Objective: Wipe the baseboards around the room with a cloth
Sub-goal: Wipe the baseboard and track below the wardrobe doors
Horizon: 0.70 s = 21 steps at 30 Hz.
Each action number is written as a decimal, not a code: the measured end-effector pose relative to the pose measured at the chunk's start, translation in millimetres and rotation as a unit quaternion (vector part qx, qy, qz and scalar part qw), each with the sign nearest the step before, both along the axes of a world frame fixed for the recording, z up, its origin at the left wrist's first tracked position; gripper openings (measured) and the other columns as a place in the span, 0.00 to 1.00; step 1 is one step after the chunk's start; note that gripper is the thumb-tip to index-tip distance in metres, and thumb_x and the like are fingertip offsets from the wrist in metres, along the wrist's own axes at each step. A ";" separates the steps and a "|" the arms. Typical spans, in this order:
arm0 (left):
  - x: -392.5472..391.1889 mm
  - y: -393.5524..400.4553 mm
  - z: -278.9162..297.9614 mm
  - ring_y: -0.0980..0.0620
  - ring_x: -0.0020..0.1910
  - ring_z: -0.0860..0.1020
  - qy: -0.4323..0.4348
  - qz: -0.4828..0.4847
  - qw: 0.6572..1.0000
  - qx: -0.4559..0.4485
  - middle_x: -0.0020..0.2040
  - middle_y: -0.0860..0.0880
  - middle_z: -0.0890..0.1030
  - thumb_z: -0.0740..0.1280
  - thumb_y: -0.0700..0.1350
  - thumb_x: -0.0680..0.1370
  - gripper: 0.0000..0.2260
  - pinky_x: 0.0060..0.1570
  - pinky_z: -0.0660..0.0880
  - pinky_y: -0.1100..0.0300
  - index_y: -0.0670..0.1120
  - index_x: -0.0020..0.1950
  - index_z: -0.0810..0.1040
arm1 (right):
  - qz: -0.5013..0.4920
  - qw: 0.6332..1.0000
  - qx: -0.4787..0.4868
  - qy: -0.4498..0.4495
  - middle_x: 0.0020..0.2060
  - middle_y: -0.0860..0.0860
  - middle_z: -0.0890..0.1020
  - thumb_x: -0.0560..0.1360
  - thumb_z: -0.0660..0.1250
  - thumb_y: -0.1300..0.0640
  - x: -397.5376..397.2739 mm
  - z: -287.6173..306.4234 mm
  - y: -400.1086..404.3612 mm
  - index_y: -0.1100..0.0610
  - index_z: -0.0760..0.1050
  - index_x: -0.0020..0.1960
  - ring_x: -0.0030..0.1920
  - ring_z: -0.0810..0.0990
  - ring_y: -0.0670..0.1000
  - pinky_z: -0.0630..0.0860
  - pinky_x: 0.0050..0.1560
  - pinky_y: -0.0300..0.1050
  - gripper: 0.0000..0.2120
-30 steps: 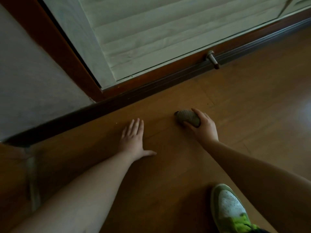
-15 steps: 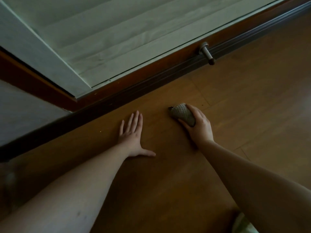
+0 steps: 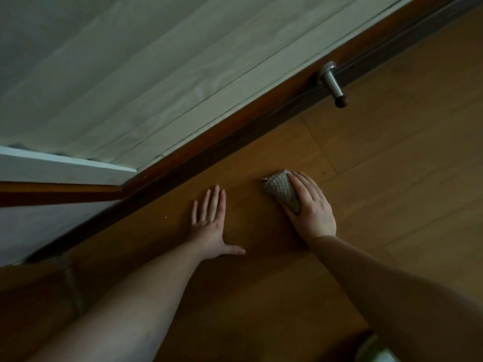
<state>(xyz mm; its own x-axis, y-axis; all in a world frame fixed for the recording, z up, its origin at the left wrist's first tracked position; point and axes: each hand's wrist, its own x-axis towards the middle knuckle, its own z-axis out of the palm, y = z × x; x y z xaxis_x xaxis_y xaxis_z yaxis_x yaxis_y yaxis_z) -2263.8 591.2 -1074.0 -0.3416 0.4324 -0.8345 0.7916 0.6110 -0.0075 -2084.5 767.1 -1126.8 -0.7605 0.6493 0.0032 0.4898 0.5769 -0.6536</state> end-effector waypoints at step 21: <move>18.2 18.7 9.1 0.36 0.74 0.27 0.048 -0.005 0.999 -0.022 0.72 0.38 0.21 0.76 0.65 0.66 0.67 0.75 0.40 0.35 0.39 0.73 0.23 | -0.075 0.992 -0.082 -0.061 0.62 0.49 0.80 0.73 0.72 0.42 -11.7 55.1 -2.1 0.48 0.72 0.69 0.61 0.78 0.51 0.77 0.61 0.52 0.28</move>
<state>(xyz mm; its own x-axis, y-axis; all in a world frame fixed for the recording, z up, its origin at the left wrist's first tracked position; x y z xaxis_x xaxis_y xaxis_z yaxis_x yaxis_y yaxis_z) -2245.5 609.9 -1064.9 -0.4162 0.4006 -0.8163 0.7924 0.6001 -0.1094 -2096.2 765.0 -1071.7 -0.6440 0.7392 -0.1972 0.6431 0.3833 -0.6630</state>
